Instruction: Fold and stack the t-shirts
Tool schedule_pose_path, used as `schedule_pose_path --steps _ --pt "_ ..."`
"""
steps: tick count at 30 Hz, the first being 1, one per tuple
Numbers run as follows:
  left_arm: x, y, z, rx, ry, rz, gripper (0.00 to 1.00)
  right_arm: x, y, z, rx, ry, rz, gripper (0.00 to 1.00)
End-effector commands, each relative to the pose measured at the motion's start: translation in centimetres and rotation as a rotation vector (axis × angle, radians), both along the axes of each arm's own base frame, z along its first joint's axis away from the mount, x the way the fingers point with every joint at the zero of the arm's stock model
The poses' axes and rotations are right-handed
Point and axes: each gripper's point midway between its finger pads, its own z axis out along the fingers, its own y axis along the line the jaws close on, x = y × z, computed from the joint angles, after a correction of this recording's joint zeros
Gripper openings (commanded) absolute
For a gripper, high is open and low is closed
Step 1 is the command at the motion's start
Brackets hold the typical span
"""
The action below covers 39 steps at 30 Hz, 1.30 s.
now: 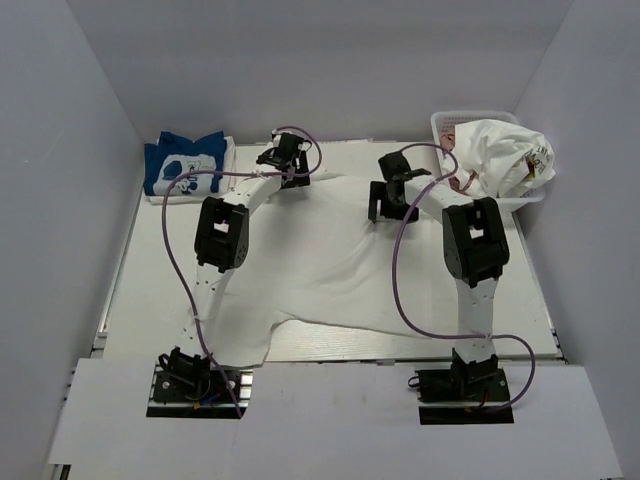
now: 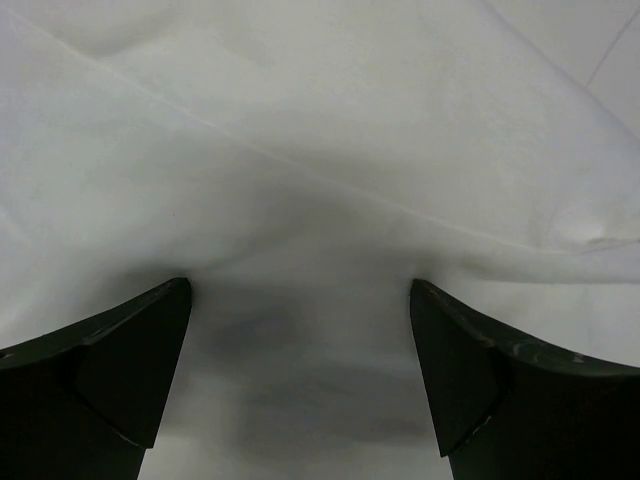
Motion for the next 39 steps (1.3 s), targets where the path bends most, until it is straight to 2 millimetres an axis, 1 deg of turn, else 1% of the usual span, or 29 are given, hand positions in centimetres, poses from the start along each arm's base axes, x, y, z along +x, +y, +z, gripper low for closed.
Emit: schedule_pose_path --steps 1,4,5,7,8,10,11,12,13,14,15,16,17,18,19,20,21,22,23,24,26,27,28,29,30,31,32,35,39 --pt "1.4 -0.9 -0.2 -0.085 -0.013 -0.034 1.00 2.3 -2.3 -3.1 -0.072 0.072 -0.005 0.90" --pt "3.7 -2.6 0.3 -0.166 -0.069 -0.084 1.00 5.2 -2.9 -3.1 -0.112 0.044 0.038 0.90" --pt "3.8 -3.9 0.7 -0.222 -0.069 -0.116 1.00 7.8 -3.0 -0.7 -0.123 -0.037 0.044 0.90" --pt "4.3 -5.1 2.0 -0.286 -0.098 -0.144 1.00 9.9 -3.0 0.6 -0.126 -0.094 0.056 0.90" --pt "4.2 -5.9 4.0 -0.322 -0.122 -0.177 1.00 12.3 -2.5 4.2 -0.110 -0.187 0.072 0.90" --pt "4.0 -6.0 5.9 -0.347 -0.157 -0.182 1.00 13.0 -1.3 6.4 -0.063 -0.238 0.115 0.90" --pt "3.8 -5.9 7.3 -0.351 -0.171 -0.184 1.00 13.2 -0.8 9.7 -0.049 -0.305 0.141 0.90" --pt "3.6 -5.9 11.4 -0.368 -0.233 -0.193 1.00 12.4 0.7 9.9 -0.007 -0.301 0.189 0.90" --pt "3.1 -5.4 12.3 -0.360 -0.234 -0.183 1.00 11.6 1.1 9.6 0.006 -0.291 0.206 0.90" --pt "2.4 -5.5 14.0 -0.350 -0.250 -0.189 1.00 11.1 1.3 13.8 0.033 -0.367 0.207 0.90" --pt "1.3 -4.9 14.9 -0.330 -0.231 -0.184 1.00 9.6 2.3 13.2 0.059 -0.335 0.240 0.90" --pt "-0.4 -4.5 18.1 -0.320 -0.251 -0.189 1.00 8.2 2.3 14.2 0.067 -0.349 0.247 0.90" --pt "-1.7 -3.9 19.1 -0.286 -0.244 -0.173 1.00 7.2 2.4 16.6 0.093 -0.390 0.240 0.90" --pt "-3.9 -2.8 17.2 -0.254 -0.170 -0.156 1.00 4.2 2.0 15.0 0.089 -0.338 0.244 0.90" --pt "-6.3 -1.9 16.6 -0.250 -0.103 -0.134 1.00 3.5 2.6 15.4 0.112 -0.358 0.255 0.90" --pt "-9.1 -1.0 20.0 -0.305 -0.130 -0.096 1.00 2.9 3.1 15.9 0.142 -0.388 0.248 0.90" --pt "-11.1 -0.3 19.9 -0.317 -0.111 -0.077 1.00 0.5 2.7 17.2 0.171 -0.410 0.237 0.90" --pt "-15.1 1.2 14.9 -0.288 0.014 -0.043 1.00 -1.0 2.9 15.3 0.199 -0.379 0.233 0.90" --pt "-17.9 2.1 17.6 -0.349 -0.031 -0.006 1.00 -1.4 2.8 15.6 0.214 -0.394 0.224 0.90" --pt "-21.9 3.3 13.2 -0.333 0.071 0.022 1.00 -3.3 2.6 16.1 0.246 -0.405 0.200 0.90" --pt "-26.1 4.2 11.6 -0.405 0.114 0.089 1.00 -6.0 1.8 13.9 0.248 -0.356 0.169 0.90" --pt "-29.9 5.2 8.2 -0.399 0.208 0.118 1.00 -6.4 1.6 13.9 0.255 -0.363 0.156 0.90" --pt "-32.0 4.9 9.2 -0.461 0.198 0.085 1.00 -7.1 1.5 14.5 0.283 -0.375 0.127 0.90" --pt "-34.3 5.5 8.2 -0.470 0.254 0.128 1.00 -8.5 0.8 13.3 0.277 -0.355 0.112 0.90" --pt "-36.8 6.5 6.2 -0.453 0.320 0.167 1.00 -9.0 0.8 13.3 0.291 -0.356 0.100 0.90" --pt "-38.3 7.0 5.6 -0.450 0.348 0.192 1.00 -9.4 0.6 14.8 0.312 -0.400 0.092 0.90" --pt "-40.3 7.5 5.5 -0.451 0.385 0.215 1.00 -10.4 0.1 13.2 0.298 -0.375 0.086 0.90" --pt "-44.6 8.6 2.8 -0.455 0.501 0.310 1.00 -11.8 -0.7 13.3 0.317 -0.400 0.057 0.90" --pt "-46.9 8.5 0.6 -0.482 0.590 0.380 1.00 -13.3 -1.0 12.7 0.342 -0.398 0.035 0.90"
